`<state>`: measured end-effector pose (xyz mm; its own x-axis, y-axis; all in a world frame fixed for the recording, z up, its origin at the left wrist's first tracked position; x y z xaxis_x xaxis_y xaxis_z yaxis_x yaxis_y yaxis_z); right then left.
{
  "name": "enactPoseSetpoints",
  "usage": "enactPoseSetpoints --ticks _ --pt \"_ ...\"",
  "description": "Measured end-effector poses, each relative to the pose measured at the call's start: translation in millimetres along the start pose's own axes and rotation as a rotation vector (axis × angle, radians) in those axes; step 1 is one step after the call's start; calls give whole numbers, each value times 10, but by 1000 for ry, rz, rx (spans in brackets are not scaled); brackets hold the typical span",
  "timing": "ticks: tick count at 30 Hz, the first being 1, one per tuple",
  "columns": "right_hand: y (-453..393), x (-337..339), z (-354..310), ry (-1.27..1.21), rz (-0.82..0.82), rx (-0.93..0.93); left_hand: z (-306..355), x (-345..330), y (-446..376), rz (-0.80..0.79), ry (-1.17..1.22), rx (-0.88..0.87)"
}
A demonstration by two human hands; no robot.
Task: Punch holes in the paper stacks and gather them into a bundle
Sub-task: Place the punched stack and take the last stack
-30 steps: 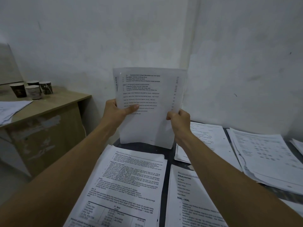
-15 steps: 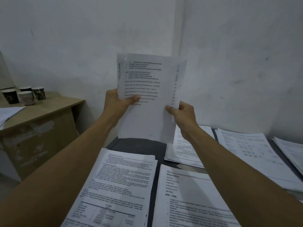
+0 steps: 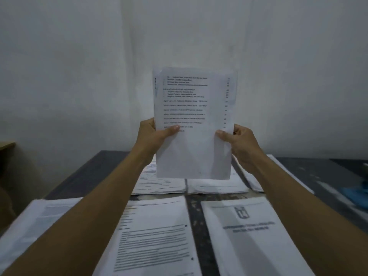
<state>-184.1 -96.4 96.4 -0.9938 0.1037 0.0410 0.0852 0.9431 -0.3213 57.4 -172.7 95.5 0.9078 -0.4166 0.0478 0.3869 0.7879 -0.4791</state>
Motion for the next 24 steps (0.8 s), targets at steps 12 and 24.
enactPoseSetpoints --ticks 12,24 --pt "1137 1878 15 41 287 -45 -269 -2146 -163 -230 105 76" --pt "1958 2830 466 83 515 -142 -744 -3498 69 -282 130 152"
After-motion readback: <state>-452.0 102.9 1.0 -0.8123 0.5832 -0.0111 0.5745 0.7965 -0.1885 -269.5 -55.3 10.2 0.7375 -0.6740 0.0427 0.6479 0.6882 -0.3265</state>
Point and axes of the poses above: each hand's wrist, its own y-axis away from the middle knuckle, its own x-axis out of the back of the hand, z = x × y, the point moved 2 cm from there along -y, towards the middle knuckle, and after that the axes turned 12 degrees about -z, right-handed, at the moved point
